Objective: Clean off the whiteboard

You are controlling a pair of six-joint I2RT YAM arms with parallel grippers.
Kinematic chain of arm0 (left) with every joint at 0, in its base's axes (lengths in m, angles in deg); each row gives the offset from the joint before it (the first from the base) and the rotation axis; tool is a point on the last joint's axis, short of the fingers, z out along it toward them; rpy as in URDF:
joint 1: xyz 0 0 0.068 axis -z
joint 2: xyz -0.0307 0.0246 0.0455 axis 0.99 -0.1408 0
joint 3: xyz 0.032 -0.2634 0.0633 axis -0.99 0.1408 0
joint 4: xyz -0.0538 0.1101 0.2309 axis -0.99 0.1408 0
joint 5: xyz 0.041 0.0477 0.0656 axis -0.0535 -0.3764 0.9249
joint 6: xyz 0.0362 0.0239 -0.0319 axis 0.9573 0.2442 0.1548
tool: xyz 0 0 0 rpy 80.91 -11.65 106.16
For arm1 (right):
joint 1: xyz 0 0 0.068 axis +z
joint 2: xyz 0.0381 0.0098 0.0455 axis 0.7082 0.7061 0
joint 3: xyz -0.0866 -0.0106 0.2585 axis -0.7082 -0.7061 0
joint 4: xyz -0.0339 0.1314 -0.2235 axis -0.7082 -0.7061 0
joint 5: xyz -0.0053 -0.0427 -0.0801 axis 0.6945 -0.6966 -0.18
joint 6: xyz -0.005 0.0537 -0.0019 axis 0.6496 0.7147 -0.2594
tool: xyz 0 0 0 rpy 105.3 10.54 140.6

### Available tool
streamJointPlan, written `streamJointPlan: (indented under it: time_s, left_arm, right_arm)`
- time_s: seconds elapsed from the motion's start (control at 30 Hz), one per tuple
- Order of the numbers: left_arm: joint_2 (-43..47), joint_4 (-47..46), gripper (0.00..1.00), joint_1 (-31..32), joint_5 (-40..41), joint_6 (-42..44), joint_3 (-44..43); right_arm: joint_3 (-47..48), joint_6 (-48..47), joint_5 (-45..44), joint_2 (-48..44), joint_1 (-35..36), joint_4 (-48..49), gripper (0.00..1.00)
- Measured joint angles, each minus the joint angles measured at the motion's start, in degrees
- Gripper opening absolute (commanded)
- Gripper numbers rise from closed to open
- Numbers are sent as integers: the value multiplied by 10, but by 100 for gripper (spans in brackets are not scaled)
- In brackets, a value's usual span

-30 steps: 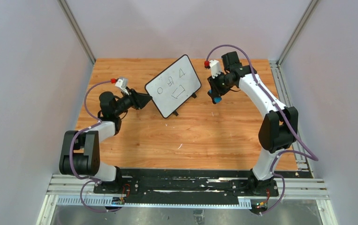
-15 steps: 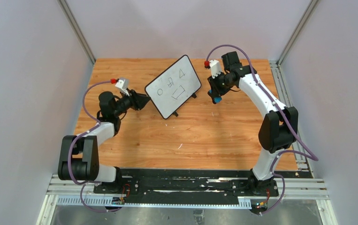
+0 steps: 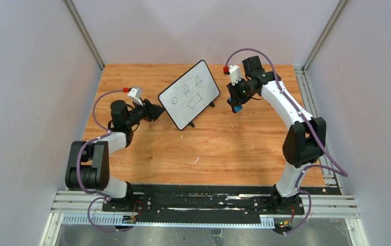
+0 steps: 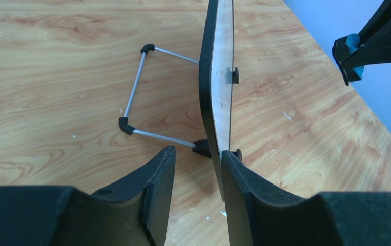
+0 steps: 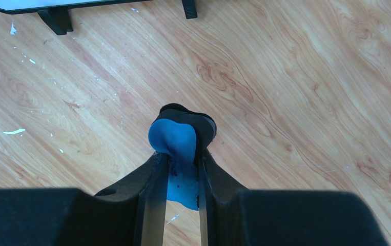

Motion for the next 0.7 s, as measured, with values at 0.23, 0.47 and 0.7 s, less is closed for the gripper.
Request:
streamJointPlan:
  time_s: [0.23,0.47,0.7]
  left_arm:
    - [-1,-12,43,0,-2,-10,-3]
    - [-11,-23,42,0,-7,-25,-16]
    - [-38,-41,38,0,-10,-45,-36]
  right_arm:
    - [0,-1,0,0,0,0,1]
    - [0,-2,0,0,0,0,1]
    - [0,-2,-1,0,0,0,1]
